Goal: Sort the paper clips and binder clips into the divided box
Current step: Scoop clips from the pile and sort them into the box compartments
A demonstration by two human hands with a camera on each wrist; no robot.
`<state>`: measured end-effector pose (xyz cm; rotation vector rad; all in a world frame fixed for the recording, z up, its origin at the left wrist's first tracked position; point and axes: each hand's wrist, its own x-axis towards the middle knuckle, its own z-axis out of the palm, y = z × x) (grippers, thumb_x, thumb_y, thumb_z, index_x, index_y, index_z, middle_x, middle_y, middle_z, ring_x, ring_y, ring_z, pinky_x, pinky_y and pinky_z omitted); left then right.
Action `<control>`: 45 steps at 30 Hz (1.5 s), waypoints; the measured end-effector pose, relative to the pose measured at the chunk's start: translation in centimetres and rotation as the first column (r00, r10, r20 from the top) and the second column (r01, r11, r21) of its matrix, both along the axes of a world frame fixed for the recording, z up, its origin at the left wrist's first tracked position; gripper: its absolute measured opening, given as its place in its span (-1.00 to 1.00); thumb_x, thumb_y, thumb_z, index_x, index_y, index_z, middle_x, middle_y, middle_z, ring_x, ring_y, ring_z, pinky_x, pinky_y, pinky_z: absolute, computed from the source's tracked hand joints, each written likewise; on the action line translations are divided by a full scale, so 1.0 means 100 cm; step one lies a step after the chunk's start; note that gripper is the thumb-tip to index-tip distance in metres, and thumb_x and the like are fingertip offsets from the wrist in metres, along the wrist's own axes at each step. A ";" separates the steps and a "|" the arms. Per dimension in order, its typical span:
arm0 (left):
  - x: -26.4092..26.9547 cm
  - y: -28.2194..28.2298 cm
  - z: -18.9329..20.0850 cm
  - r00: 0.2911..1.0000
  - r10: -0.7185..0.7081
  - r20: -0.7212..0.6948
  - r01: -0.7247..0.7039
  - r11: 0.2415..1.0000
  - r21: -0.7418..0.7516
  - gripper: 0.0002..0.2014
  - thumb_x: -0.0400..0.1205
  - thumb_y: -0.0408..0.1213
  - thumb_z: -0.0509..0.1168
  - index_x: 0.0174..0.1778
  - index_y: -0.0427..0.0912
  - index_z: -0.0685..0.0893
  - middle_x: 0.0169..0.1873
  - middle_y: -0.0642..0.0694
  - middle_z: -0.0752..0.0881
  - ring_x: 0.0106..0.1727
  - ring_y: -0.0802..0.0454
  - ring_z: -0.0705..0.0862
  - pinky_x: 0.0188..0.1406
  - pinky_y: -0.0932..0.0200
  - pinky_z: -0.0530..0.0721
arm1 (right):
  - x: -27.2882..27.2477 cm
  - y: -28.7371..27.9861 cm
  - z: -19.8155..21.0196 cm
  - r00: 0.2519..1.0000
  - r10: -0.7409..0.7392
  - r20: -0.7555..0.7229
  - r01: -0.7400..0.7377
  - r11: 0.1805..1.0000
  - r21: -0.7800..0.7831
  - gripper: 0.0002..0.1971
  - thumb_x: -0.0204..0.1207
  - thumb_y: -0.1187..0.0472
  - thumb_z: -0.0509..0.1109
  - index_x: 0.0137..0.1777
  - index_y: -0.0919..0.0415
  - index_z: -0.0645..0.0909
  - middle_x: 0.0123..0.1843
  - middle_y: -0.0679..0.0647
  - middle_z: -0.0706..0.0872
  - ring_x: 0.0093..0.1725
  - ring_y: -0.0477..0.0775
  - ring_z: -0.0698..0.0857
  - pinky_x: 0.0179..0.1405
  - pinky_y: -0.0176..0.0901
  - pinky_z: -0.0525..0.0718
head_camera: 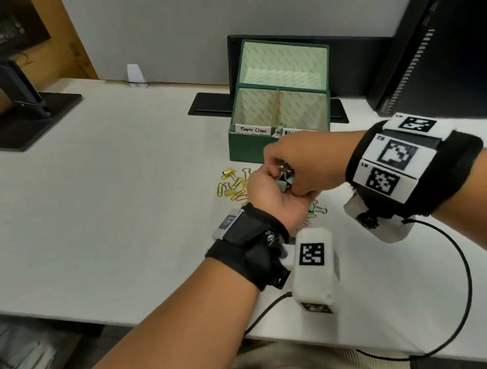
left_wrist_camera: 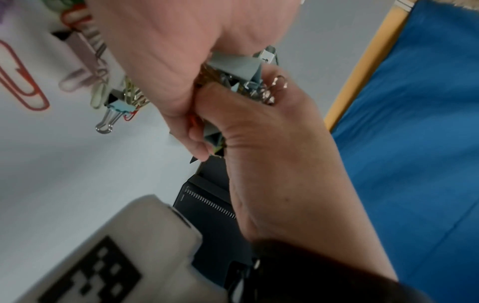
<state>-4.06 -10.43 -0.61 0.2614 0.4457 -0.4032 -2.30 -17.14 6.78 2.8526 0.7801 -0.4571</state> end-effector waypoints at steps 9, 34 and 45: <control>-0.007 0.000 0.012 0.991 0.123 -0.049 -0.119 0.991 0.066 -0.75 0.70 -0.31 -0.02 -0.15 -0.27 0.53 -0.13 -0.28 0.60 -0.15 -0.16 0.63 0.15 -0.13 0.62 | 0.002 -0.002 0.002 0.999 -0.042 -0.013 0.044 0.987 0.153 -0.55 0.36 0.21 0.57 0.19 -0.07 0.50 0.09 -0.07 0.62 -0.04 -0.01 0.56 -0.16 -0.14 0.57; 0.022 0.025 0.006 0.996 0.035 0.083 -0.036 0.999 0.002 -0.66 0.71 -0.29 0.05 -0.08 -0.47 0.65 -0.07 -0.40 0.68 -0.08 -0.33 0.68 -0.01 -0.27 0.69 | -0.002 -0.027 0.024 0.963 -0.238 0.123 0.137 0.832 0.538 -0.71 0.44 -0.05 0.53 0.15 -0.16 0.66 -0.05 -0.26 0.68 -0.10 -0.26 0.64 -0.23 -0.38 0.55; 0.045 0.046 0.002 0.995 0.038 0.088 -0.042 0.998 0.046 -0.68 0.69 -0.35 0.01 0.02 -0.44 0.64 -0.17 -0.33 0.66 -0.29 -0.20 0.69 -0.56 0.04 0.72 | 0.002 -0.021 0.006 0.951 -0.284 0.119 0.169 0.805 0.569 -0.70 0.34 -0.16 0.56 0.05 -0.20 0.69 -0.10 -0.21 0.70 -0.19 -0.26 0.61 -0.21 -0.22 0.60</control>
